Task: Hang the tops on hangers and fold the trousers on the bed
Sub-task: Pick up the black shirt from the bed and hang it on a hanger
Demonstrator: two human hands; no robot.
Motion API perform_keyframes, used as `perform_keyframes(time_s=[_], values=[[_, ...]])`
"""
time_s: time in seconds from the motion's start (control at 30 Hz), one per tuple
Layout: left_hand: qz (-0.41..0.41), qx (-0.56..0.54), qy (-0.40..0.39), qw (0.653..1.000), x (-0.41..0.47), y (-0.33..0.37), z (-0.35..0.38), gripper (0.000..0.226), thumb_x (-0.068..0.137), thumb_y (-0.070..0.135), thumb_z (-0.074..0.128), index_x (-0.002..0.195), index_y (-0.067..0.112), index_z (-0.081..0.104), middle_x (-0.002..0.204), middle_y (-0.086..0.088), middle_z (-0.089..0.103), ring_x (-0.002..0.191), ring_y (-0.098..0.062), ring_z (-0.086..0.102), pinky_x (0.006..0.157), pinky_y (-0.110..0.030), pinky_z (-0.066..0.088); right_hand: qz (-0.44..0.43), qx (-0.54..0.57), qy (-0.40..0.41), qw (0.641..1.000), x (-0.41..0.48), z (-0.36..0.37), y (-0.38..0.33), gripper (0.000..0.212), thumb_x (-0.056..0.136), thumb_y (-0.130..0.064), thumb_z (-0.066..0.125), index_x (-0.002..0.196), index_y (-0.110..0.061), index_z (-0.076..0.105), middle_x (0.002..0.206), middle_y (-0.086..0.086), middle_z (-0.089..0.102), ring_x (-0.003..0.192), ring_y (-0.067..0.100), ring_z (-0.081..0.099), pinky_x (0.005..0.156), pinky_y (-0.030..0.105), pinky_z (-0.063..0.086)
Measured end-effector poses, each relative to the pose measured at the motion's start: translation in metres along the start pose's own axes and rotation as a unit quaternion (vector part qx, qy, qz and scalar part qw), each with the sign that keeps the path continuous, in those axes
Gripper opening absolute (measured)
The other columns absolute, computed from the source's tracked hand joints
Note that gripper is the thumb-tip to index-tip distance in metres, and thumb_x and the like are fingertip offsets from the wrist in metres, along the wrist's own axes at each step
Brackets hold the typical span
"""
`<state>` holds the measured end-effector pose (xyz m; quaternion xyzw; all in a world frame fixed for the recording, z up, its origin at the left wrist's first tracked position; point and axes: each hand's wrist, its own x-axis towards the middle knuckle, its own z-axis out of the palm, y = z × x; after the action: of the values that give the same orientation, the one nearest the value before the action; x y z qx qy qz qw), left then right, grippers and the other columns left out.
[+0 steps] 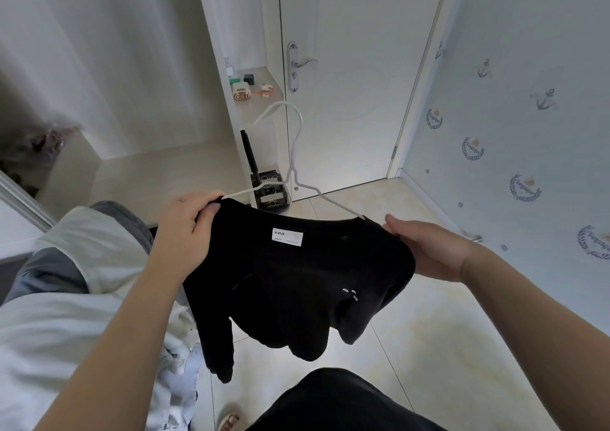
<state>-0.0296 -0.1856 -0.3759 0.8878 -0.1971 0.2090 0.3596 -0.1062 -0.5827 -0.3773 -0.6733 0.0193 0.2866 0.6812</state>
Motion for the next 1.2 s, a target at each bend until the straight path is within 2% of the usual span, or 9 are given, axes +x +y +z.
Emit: perform_keyframes(time_s=[0.1,0.3,0.47,0.57,0.67,0.83,0.93,1.07,1.2], values=[[0.0,0.004,0.006,1.0,-0.002,0.0,0.004,0.019,0.099,0.003,0.055,0.108,0.008,0.071,0.097,-0.003,0.071,0.095,-0.021,0.064,0.092,-0.044,0.048,0.041,0.008,-0.011,0.999,0.003,0.004,-0.001,0.065,0.085,-0.062,0.069,0.127,-0.013,0.068,0.131,0.016,0.066,0.123,0.034,0.062,0.096,0.042,0.053],[0.01,-0.006,0.021,1.0,-0.005,0.001,0.003,0.02,0.097,0.012,0.052,0.107,0.015,0.069,0.094,-0.001,0.071,0.089,-0.02,0.065,0.088,-0.054,0.048,0.049,0.033,-0.032,0.998,0.002,0.005,0.001,0.061,0.085,-0.05,0.075,0.127,-0.007,0.067,0.129,0.021,0.065,0.12,0.038,0.063,0.093,0.043,0.055],[-0.003,0.004,0.016,1.0,-0.005,0.003,0.005,0.021,0.098,0.015,0.051,0.109,0.018,0.069,0.096,-0.001,0.071,0.091,-0.023,0.065,0.089,-0.057,0.047,0.055,0.079,-0.056,0.994,0.002,0.005,0.005,0.057,0.085,-0.045,0.075,0.126,-0.007,0.067,0.129,0.017,0.066,0.118,0.035,0.064,0.091,0.039,0.055],[-0.023,0.01,-0.008,1.0,-0.007,0.002,0.007,0.025,0.098,0.018,0.049,0.111,0.014,0.071,0.097,-0.003,0.071,0.095,-0.031,0.064,0.09,-0.059,0.046,0.025,0.034,-0.027,0.999,0.003,0.011,0.0,0.023,0.083,-0.03,0.077,0.083,-0.01,0.065,0.082,0.01,0.06,0.073,0.023,0.059,0.066,0.03,0.048],[-0.032,0.023,-0.019,0.999,-0.01,0.003,0.01,0.027,0.097,0.02,0.05,0.112,0.013,0.072,0.099,-0.002,0.072,0.097,-0.034,0.064,0.09,-0.061,0.046,-0.015,-0.022,0.043,0.999,0.005,0.012,-0.004,0.016,0.088,-0.009,0.071,0.077,-0.012,0.06,0.069,0.007,0.059,0.056,0.018,0.053,0.052,0.022,0.043],[-0.019,0.03,-0.039,0.999,-0.012,0.005,0.013,0.028,0.097,0.02,0.053,0.113,0.011,0.074,0.095,-0.004,0.071,0.091,-0.034,0.064,0.087,-0.058,0.048,-0.07,-0.18,0.178,0.965,0.011,0.02,-0.005,0.022,0.087,0.0,0.067,0.095,-0.02,0.072,0.075,-0.002,0.071,0.066,0.014,0.066,0.059,0.024,0.051],[-0.01,0.031,-0.052,0.998,-0.012,0.005,0.015,0.02,0.1,0.009,0.058,0.113,0.011,0.074,0.092,-0.004,0.07,0.089,-0.033,0.063,0.086,-0.056,0.048,-0.065,-0.211,0.217,0.951,0.017,0.023,-0.002,0.031,0.083,0.005,0.064,0.084,-0.024,0.075,0.071,-0.01,0.07,0.06,0.004,0.066,0.054,0.017,0.052],[-0.009,0.032,-0.057,0.998,-0.013,0.007,0.015,0.021,0.1,0.009,0.058,0.113,0.014,0.073,0.091,-0.001,0.069,0.09,-0.031,0.062,0.086,-0.056,0.047,-0.045,-0.168,0.202,0.964,0.019,0.022,0.002,0.029,0.082,0.009,0.059,0.076,-0.017,0.071,0.078,0.01,0.072,0.056,0.012,0.064,0.051,0.019,0.05],[-0.01,0.039,-0.046,0.998,-0.015,0.011,0.014,0.021,0.099,0.008,0.059,0.113,0.014,0.073,0.09,-0.001,0.069,0.088,-0.031,0.062,0.085,-0.056,0.047,-0.042,-0.15,0.152,0.976,0.019,0.018,0.007,0.025,0.084,0.01,0.057,0.084,-0.013,0.067,0.08,0.008,0.072,0.068,0.02,0.066,0.06,0.027,0.052]])
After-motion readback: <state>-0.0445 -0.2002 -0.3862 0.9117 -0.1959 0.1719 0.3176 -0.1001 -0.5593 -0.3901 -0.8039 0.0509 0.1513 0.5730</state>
